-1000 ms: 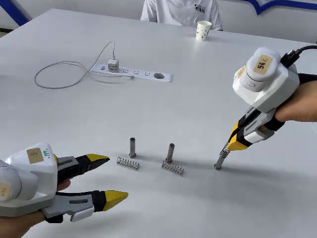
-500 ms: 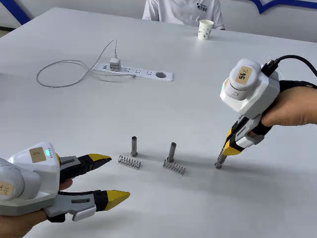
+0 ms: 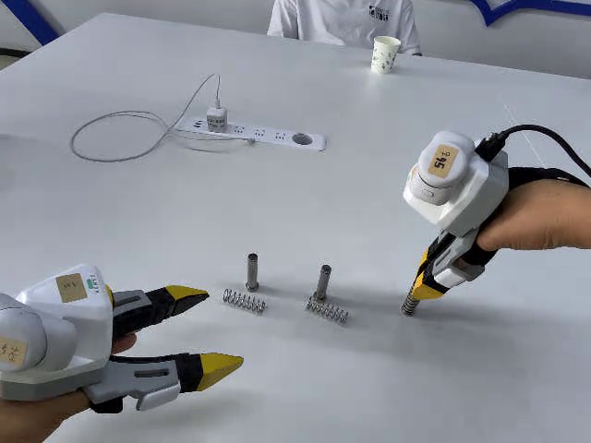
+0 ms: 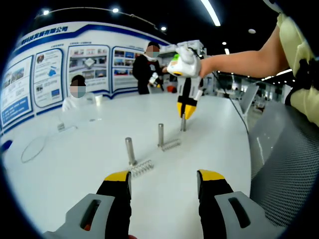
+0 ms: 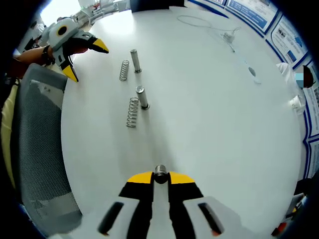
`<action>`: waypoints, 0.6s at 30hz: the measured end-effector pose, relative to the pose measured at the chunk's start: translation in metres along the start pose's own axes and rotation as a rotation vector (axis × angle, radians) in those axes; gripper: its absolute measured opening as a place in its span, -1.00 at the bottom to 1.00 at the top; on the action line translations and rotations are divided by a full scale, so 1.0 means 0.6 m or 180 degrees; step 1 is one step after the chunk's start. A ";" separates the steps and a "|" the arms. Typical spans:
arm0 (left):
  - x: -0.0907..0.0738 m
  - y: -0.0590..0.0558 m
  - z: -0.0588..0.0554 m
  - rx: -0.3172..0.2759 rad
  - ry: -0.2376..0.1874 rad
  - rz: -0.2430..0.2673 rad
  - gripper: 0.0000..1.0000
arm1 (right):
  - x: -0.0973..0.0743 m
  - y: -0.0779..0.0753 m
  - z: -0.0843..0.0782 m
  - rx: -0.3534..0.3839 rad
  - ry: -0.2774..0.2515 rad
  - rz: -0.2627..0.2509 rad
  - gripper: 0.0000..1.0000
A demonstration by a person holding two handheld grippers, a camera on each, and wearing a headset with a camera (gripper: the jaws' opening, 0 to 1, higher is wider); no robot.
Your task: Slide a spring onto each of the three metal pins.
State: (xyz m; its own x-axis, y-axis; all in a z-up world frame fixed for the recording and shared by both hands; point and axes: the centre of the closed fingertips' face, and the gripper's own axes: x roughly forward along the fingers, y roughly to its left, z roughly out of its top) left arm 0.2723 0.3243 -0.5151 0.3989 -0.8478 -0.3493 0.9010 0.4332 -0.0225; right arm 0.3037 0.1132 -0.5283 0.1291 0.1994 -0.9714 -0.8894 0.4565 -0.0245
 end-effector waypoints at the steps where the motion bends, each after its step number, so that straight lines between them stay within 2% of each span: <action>1: 0.000 0.000 0.000 -0.0001 -0.0003 0.0000 0.08 | 0.000 0.001 0.000 -0.0015 -0.0013 0.0001 -0.76; 8: 0.000 -0.001 0.001 0.0001 -0.0017 -0.0004 0.08 | -0.001 0.004 -0.001 -0.0032 -0.0090 -0.0027 -0.66; 13: 0.001 -0.002 0.001 0.0004 -0.0015 -0.0016 0.08 | -0.010 0.004 0.002 -0.0046 -0.0187 -0.0119 -0.60; 18: 0.003 -0.003 0.003 0.0003 -0.0022 -0.0023 0.08 | -0.024 0.008 0.020 -0.0100 -0.0338 -0.0210 -0.59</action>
State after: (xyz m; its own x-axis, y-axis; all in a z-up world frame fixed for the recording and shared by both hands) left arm 0.2718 0.3218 -0.5142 0.3936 -0.8530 -0.3427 0.9040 0.4268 -0.0242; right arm 0.3025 0.1228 -0.5114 0.2321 0.2614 -0.9369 -0.8906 0.4445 -0.0966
